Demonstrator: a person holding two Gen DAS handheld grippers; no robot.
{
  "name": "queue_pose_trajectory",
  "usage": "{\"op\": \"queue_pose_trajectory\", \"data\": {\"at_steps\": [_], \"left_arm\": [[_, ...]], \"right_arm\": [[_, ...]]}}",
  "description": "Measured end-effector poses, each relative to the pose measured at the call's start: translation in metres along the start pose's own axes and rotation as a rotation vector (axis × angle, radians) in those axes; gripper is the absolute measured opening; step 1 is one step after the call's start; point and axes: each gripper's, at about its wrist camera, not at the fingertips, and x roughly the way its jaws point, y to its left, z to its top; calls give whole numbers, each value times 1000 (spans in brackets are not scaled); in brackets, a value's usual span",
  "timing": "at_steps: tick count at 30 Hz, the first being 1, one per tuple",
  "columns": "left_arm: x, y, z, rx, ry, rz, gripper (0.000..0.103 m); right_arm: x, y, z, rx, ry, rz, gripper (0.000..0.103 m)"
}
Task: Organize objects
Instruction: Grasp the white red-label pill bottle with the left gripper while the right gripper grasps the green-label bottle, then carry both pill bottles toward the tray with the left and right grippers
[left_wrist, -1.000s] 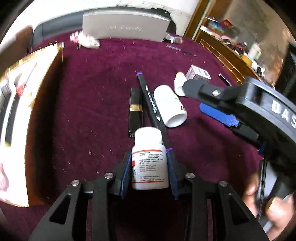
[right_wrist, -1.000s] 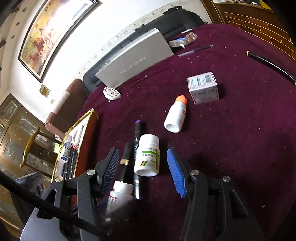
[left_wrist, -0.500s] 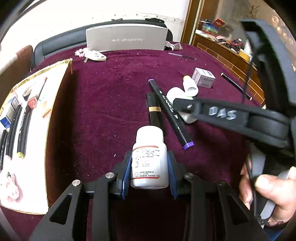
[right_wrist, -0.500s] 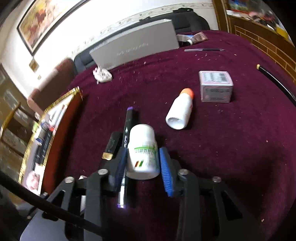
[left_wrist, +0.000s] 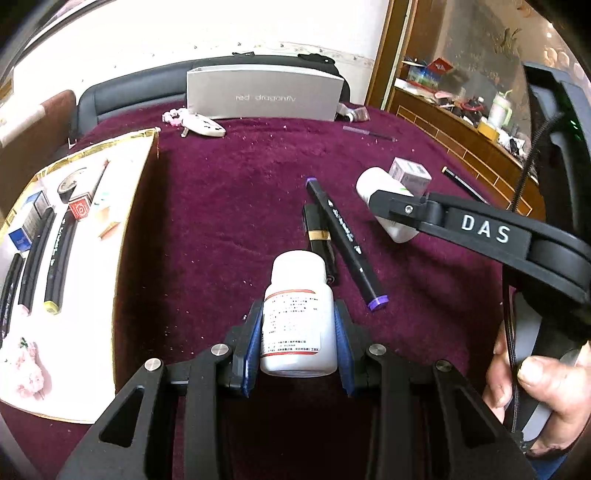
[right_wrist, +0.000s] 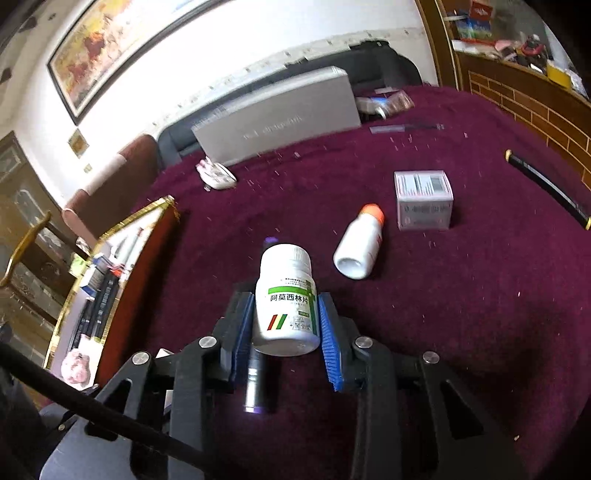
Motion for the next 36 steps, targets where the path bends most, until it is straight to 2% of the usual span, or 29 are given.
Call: {"op": "queue_pose_trajectory", "data": {"at_steps": [5,18,29,36], "left_arm": [[-14,2,1,-12,-24,-5,30],[-55,38,-1,-79,-85,-7,30],[-79,77,-3,-139,-130,-15,30],[-92,122,-6,-231,-160,6,30]], "right_arm": [[-11,12,2,-40,-55,20,31],[-6,27,-5,-66,-28,43,31],[-13,82,-21,-143,-3,117,32],[-12,114,-28,-187,33,156,32]]}}
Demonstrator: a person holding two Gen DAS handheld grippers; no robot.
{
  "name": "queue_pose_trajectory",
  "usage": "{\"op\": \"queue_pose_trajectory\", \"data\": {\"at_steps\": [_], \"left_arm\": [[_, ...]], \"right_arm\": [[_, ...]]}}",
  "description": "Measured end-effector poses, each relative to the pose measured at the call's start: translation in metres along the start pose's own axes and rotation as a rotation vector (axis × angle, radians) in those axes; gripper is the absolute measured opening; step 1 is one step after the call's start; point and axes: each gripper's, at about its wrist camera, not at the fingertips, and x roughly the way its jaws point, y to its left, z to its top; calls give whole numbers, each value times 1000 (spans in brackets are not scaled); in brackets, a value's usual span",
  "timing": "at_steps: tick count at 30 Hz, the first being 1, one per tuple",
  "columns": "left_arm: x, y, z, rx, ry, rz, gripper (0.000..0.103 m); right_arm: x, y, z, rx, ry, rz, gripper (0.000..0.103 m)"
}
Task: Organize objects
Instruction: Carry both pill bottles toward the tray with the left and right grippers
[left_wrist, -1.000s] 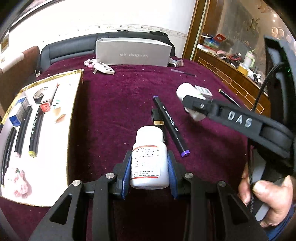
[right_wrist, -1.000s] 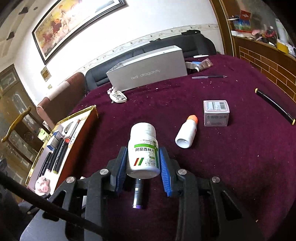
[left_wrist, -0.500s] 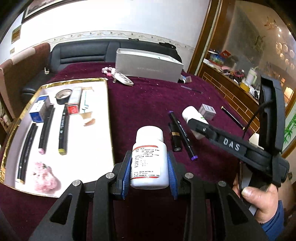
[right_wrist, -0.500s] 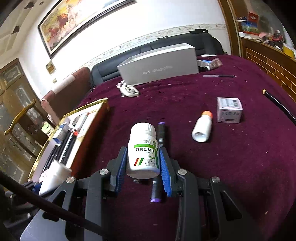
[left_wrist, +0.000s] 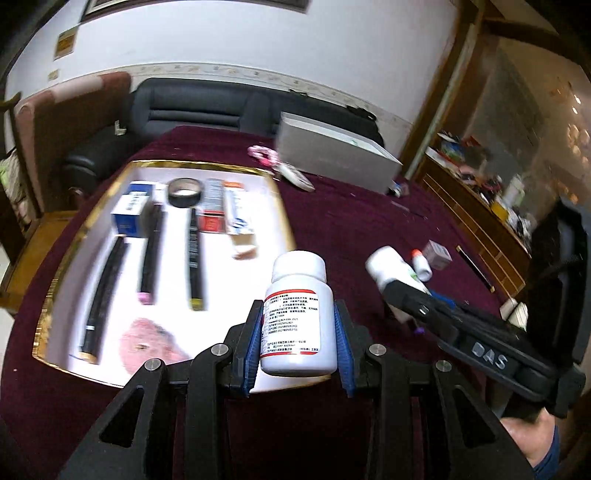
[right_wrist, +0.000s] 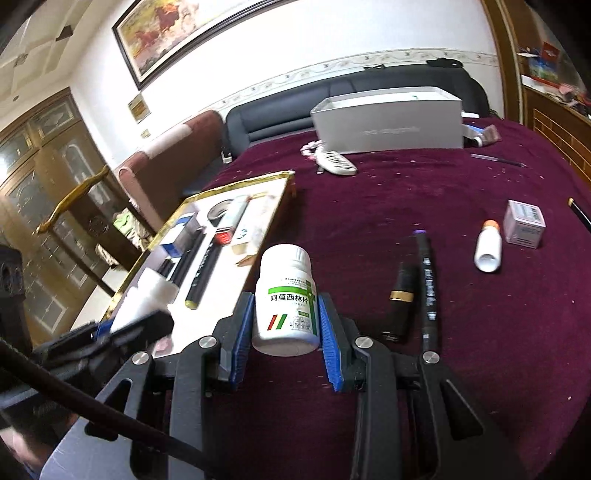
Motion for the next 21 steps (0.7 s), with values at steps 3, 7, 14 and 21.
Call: {"op": "queue_pose_trajectory", "data": {"at_steps": [3,7,14,21], "left_arm": [[-3,23,3,-45,-11,22,30],[-3,49,6,-91,-13,46,30],[8,83,8,-155,20,65,30],[20,94,8,-178,39,69,30]], "right_arm": [[5,16,-1,-26,14,18,32],[14,35,-2,-58,37,40,32],[33,71,-6,-126,82,65,32],[53,90,-14,-171,126,66,32]]}}
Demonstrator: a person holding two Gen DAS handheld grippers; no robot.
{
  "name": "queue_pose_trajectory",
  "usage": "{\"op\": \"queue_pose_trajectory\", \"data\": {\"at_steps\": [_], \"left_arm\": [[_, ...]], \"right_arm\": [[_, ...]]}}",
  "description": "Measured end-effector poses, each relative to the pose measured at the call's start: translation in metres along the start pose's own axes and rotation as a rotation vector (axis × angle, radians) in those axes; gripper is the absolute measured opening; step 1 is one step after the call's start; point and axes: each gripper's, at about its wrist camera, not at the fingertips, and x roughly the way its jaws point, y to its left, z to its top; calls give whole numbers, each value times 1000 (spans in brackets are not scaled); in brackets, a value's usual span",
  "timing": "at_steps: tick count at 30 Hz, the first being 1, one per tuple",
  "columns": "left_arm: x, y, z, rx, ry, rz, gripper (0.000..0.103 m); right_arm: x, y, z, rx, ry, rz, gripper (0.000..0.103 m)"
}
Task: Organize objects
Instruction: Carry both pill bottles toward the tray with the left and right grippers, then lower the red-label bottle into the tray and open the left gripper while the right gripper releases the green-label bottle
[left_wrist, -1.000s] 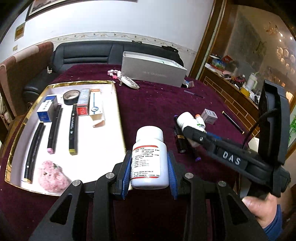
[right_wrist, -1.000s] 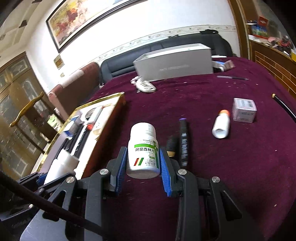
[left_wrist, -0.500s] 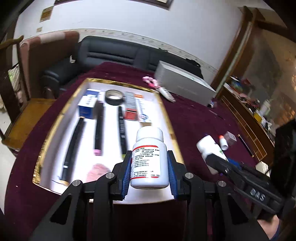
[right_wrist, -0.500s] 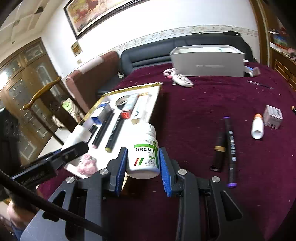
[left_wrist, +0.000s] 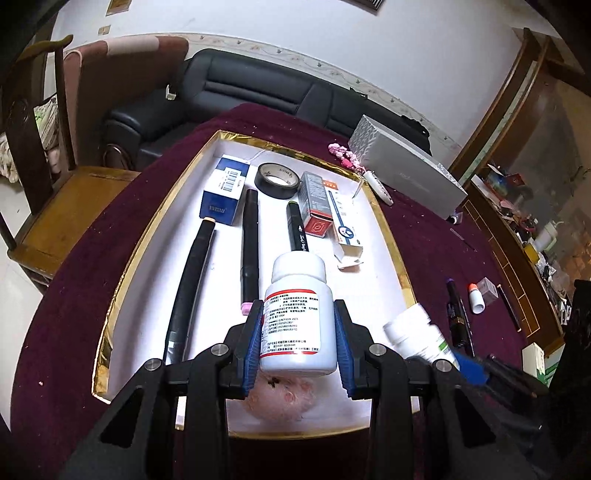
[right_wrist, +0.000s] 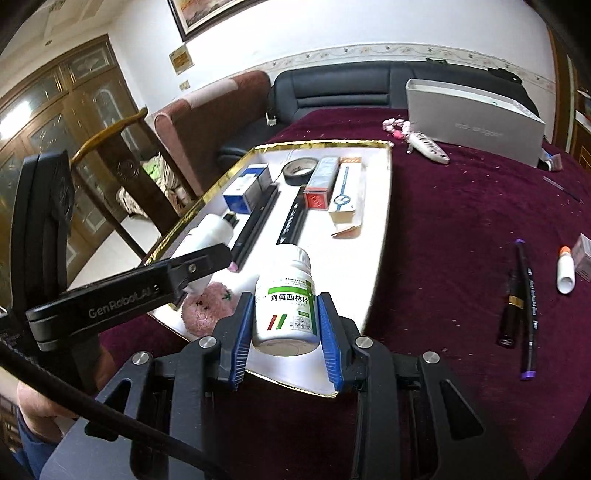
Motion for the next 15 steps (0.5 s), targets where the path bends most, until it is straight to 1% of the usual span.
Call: {"op": "queue_pose_trajectory", "data": {"at_steps": [4,11,15], "left_arm": [[8,0,2,2,14,0,30],[19,5,0,-10,41,-4,30],[24,7,0,-12,51,-5,30]], "right_arm": [[10,6,-1,-25,17,-21,32],[28,2,-3,-23,60,-38,32],[35,4,-1,-32,66,-51,32]]}}
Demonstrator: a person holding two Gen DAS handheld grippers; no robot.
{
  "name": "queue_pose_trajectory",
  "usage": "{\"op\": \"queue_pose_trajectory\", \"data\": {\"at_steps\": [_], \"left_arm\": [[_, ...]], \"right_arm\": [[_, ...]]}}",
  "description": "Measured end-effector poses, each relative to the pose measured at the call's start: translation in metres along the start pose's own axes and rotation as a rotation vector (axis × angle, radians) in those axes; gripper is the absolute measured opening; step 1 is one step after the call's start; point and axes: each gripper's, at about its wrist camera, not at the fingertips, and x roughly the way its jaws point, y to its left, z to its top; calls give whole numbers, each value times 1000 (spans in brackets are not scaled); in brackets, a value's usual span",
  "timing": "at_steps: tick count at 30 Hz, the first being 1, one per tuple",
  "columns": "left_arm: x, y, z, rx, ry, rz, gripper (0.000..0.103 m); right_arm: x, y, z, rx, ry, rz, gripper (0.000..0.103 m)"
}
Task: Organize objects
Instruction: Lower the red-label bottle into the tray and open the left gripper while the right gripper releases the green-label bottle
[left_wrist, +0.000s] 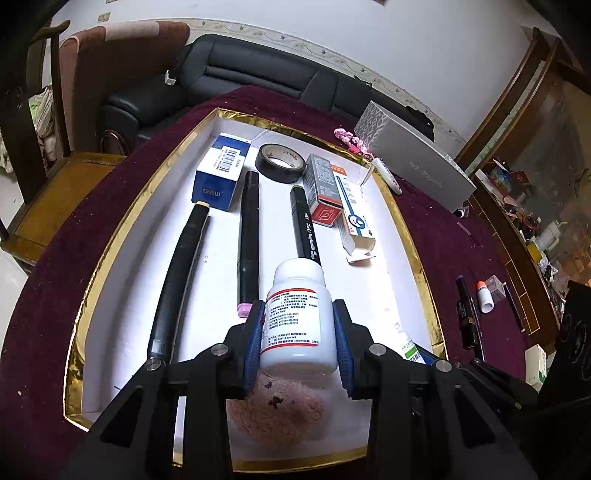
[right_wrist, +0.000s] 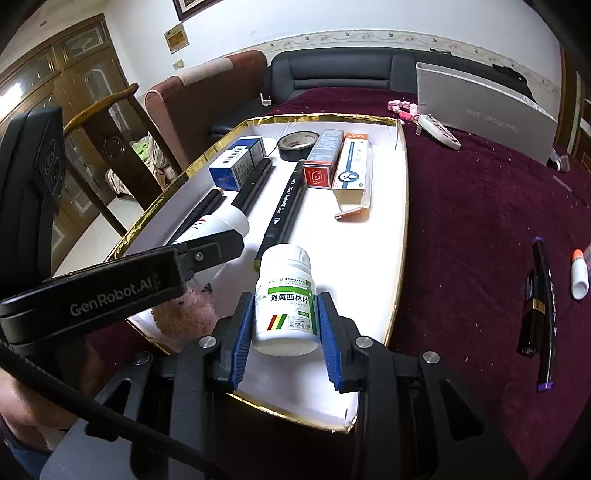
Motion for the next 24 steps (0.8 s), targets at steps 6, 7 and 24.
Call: {"op": "queue_pose_trajectory", "data": {"at_steps": [6,7,24], "left_arm": [[8,1,-2,5,21,3,30],[7,1,-3,5,21,3,30],[1,3,-1,-17,-7,-34,31]], "right_arm": [[8,6,3,-25,11,-35,32],[9,6,4,-28,13,-37,32],[15,16,5,-79,52,-72,43]]}}
